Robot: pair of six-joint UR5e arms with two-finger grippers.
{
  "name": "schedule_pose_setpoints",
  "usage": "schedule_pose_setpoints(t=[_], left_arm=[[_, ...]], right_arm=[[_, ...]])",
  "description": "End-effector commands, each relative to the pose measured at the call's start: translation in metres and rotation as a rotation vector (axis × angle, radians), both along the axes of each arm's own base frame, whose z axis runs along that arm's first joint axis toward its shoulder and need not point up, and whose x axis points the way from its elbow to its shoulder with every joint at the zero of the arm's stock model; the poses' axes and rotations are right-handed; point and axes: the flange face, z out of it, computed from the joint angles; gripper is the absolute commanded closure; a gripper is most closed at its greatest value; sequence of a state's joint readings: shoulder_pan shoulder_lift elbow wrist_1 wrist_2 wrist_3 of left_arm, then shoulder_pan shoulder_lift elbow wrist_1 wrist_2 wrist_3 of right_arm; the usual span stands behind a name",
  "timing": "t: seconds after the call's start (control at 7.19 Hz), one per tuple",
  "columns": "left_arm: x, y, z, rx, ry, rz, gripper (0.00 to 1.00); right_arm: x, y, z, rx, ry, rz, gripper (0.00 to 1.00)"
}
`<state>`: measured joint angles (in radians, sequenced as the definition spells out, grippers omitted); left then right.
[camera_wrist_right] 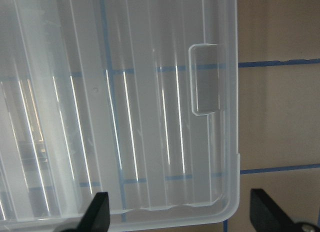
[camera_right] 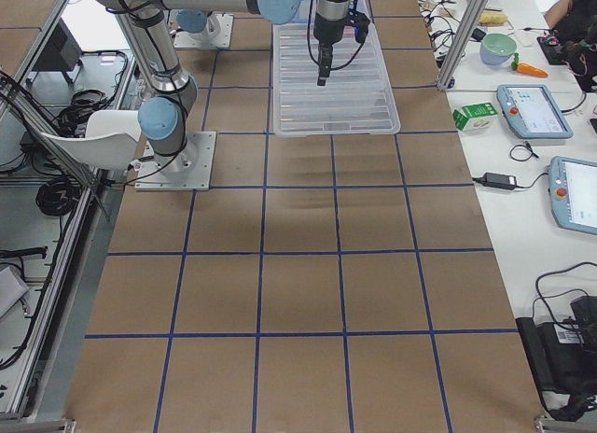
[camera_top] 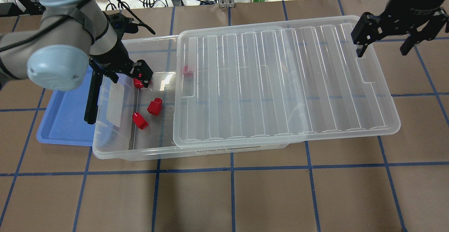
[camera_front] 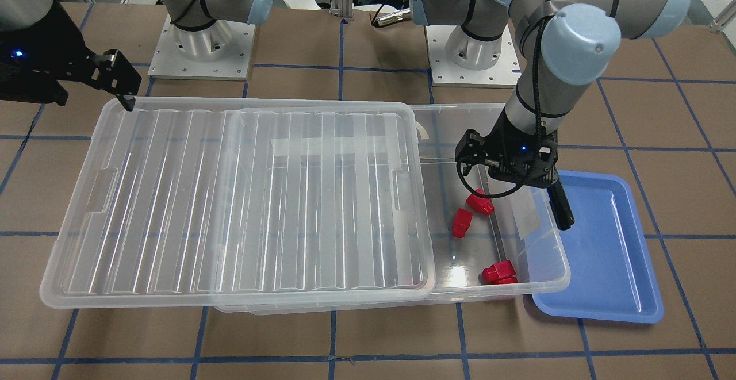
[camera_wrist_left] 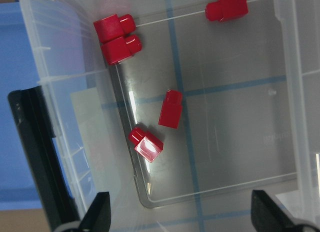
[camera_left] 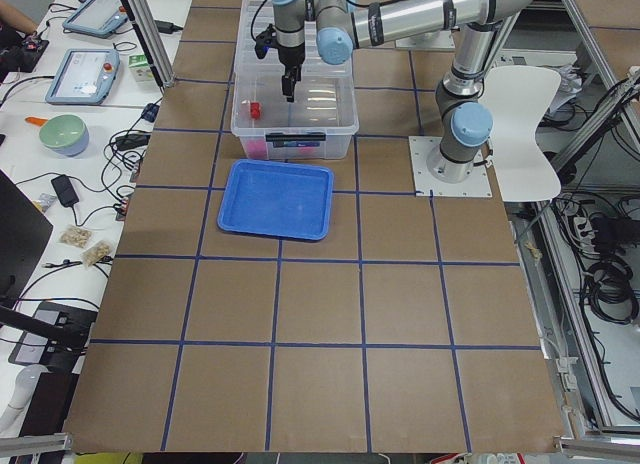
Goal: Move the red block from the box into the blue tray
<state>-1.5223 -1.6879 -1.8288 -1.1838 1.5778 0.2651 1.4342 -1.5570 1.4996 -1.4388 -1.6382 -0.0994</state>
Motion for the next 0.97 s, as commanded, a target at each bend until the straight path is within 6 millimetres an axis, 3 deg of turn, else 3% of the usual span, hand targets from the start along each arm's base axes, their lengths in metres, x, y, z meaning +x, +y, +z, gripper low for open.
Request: schedule_pose_setpoints(t=[0.0,0.28,0.83], left_arm=[[-0.001,0.01,-0.07,0.021,0.003,-0.015,0.0],[-0.003,0.002,-0.098,0.041,0.007,-0.02,0.0],[-0.006,-0.01,-0.127,0.039,0.041,-0.025,0.0]], right_arm=[[0.03,0.006,-0.002,0.007,-0.001,0.045,0.0],[0.053,0.008,-0.005,0.011,0.0,0.075,0.0],[0.06,0.005,-0.008,0.0,-0.068,0.065,0.0]])
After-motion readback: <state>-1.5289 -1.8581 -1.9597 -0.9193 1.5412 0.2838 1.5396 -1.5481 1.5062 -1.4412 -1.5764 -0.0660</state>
